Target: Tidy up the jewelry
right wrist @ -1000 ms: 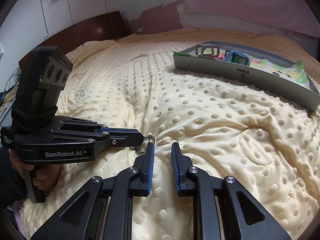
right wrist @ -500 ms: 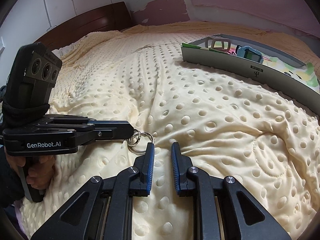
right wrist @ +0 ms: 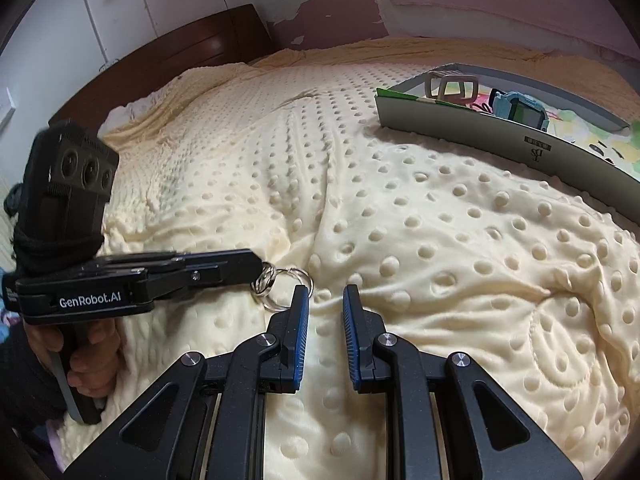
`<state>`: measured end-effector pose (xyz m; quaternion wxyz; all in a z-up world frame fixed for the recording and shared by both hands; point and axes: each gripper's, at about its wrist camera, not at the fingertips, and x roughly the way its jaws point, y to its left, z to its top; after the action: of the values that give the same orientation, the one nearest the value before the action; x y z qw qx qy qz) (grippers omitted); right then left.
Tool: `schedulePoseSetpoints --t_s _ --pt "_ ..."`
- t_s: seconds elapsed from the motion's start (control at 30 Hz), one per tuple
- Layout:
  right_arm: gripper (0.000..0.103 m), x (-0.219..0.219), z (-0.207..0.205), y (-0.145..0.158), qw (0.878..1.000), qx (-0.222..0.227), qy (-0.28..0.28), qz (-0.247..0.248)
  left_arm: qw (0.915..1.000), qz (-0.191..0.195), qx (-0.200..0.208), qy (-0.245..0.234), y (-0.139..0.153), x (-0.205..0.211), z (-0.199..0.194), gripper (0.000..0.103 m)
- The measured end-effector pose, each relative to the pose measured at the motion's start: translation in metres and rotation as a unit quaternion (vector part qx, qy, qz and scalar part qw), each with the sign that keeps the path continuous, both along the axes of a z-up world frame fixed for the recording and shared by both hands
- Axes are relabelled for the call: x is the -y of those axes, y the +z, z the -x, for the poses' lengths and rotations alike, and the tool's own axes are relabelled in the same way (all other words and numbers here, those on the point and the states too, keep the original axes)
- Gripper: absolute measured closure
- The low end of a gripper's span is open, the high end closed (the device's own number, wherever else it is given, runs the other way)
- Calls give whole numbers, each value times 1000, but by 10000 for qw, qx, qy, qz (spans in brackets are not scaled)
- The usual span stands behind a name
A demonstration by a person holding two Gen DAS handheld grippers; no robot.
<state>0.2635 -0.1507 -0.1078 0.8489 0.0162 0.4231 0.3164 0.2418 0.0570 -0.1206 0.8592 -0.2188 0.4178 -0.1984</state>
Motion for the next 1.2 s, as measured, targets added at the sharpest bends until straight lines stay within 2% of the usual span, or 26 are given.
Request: schedulePoseSetpoints --t_s 0.37,0.6,0.77,1.07,1.2 --pt "87 -27 -15 -9 9976 -381 561 137 9999 119 -51 79 -5 -5 1 100" --pt "87 -30 -20 -20 9962 -619 610 75 9997 102 -81 184 -7 -9 3 100" --pt "96 -29 -20 -21 9969 -575 539 52 9998 55 -70 185 -6 -8 3 100" --pt "99 -17 -17 -16 9985 -427 336 -99 9998 -35 -73 182 -4 -4 0 100" --pt "99 -5 -16 -8 9993 -250 62 -276 9998 -146 -4 166 3 2 -8 100"
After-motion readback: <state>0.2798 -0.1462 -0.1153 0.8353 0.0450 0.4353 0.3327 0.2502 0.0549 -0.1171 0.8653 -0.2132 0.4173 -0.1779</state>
